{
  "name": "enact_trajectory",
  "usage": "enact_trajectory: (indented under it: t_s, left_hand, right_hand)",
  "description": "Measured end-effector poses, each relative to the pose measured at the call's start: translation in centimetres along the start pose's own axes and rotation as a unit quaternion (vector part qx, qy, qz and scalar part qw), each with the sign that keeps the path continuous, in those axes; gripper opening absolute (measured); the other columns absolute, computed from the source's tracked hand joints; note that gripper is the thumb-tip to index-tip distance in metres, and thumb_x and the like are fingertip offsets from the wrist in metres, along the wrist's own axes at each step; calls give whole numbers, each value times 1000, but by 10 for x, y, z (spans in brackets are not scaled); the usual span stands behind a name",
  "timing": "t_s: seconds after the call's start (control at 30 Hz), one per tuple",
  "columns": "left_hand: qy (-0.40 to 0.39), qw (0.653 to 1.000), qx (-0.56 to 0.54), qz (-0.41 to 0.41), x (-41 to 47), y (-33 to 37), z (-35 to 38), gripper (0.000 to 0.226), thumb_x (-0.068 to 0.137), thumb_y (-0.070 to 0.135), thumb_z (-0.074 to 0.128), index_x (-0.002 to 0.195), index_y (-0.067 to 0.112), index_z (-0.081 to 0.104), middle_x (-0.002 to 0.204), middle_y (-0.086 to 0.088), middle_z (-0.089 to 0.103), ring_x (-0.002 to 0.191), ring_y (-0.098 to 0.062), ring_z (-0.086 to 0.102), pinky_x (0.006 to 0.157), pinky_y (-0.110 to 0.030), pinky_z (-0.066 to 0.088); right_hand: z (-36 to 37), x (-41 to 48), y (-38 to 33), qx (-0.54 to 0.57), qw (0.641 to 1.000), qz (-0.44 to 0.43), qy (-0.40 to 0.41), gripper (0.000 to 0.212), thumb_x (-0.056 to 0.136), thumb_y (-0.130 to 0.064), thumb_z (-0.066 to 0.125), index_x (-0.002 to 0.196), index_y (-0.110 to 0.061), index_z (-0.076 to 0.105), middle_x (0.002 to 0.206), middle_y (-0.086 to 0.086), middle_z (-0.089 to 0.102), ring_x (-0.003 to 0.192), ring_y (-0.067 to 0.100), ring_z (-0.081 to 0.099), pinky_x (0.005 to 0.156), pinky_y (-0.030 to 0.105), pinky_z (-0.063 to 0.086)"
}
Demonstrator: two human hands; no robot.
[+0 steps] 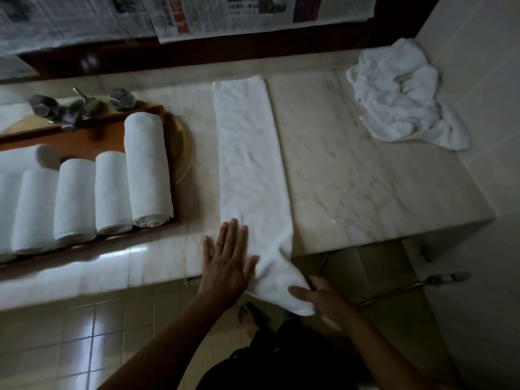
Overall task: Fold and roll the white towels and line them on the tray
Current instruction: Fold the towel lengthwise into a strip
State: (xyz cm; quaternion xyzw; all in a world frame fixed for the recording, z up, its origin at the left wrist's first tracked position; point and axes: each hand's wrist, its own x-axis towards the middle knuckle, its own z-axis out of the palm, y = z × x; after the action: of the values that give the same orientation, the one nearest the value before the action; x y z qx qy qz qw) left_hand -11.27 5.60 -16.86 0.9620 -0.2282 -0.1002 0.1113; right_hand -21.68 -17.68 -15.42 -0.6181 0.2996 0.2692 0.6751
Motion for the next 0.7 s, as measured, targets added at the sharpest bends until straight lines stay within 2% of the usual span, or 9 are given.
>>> enact_trajectory:
  t_s: [0.07, 0.13, 0.17, 0.3, 0.43, 0.53, 0.6, 0.63, 0.7]
  left_hand:
    - [-9, 1000, 3, -2, 0, 1, -3, 74, 104, 64, 14, 164, 23, -2, 171, -2, -14, 157, -20, -16, 125, -59, 1]
    - [-12, 1000, 15, -2, 0, 1, -4, 75, 104, 65, 12, 164, 23, -3, 171, -3, -14, 157, -20, -17, 125, -59, 0]
    - [-12, 1000, 20, -2, 0, 1, -3, 75, 104, 64, 13, 164, 22, -2, 171, -4, -13, 157, -21, -15, 125, -60, 1]
    - [-11, 1000, 15, -6, 0, 1, -2, 75, 104, 63, 18, 164, 21, 1, 171, -5, -10, 158, -22, -11, 124, -61, 2]
    - [-23, 1000, 10, -5, 0, 3, -7, 74, 104, 64, 12, 163, 23, -7, 170, -2, -20, 156, -19, -20, 125, -59, -2]
    - [-24, 1000, 3, -10, -2, 5, -10, 74, 105, 64, 13, 164, 23, -6, 170, -3, -18, 156, -19, -19, 125, -58, -2]
    - [-22, 999, 8, -23, -1, 8, -14, 75, 104, 63, 19, 164, 21, 4, 172, -8, -7, 158, -23, -9, 125, -58, 7]
    - [-14, 999, 6, -33, 3, 10, -17, 74, 104, 62, 23, 164, 21, 9, 172, -9, 0, 158, -25, -1, 124, -57, 12]
    - [5, 999, -8, -38, 12, 13, -24, 71, 104, 58, 28, 163, 22, 12, 171, -9, 4, 158, -27, 5, 123, -56, 16]
  right_hand:
    - [-6, -3, 9, -94, 995, 23, 15, 8, 88, -12, 79, 90, -10, 70, 74, -2, 75, 68, 7, 72, 62, 22, 51]
    - [-9, 0, 23, -193, 980, 38, 18, 18, 93, -16, 74, 79, -15, 64, 55, -8, 63, 52, 3, 60, 57, 24, 44]
    - [-8, 0, 24, -200, 979, 32, 14, 20, 95, -14, 72, 77, -14, 63, 52, -7, 61, 51, 4, 58, 55, 25, 43]
    - [-7, -2, 22, -144, 989, 17, 24, 20, 96, -4, 67, 78, -14, 68, 61, -6, 68, 57, 3, 63, 55, 19, 46]
    - [-19, 8, 41, -250, 963, 3, 103, 28, 93, -7, 72, 71, -20, 60, 65, -8, 60, 62, 2, 57, 63, 27, 43]
    - [-19, 11, 24, -249, 946, -53, 201, 27, 93, -3, 69, 76, -23, 64, 74, -11, 64, 79, 17, 64, 64, 13, 44]
    - [-13, 9, 4, -251, 928, -114, 249, 19, 94, -7, 67, 83, -23, 66, 77, -11, 64, 81, 16, 64, 66, 7, 43]
    - [-9, 9, -6, -263, 912, -161, 272, 14, 95, -14, 66, 86, -25, 66, 80, -11, 66, 81, 14, 65, 69, 10, 46]
    - [5, 11, -29, -309, 861, -272, 298, 8, 95, -26, 61, 100, -27, 67, 98, -6, 68, 91, 17, 66, 79, 31, 55]
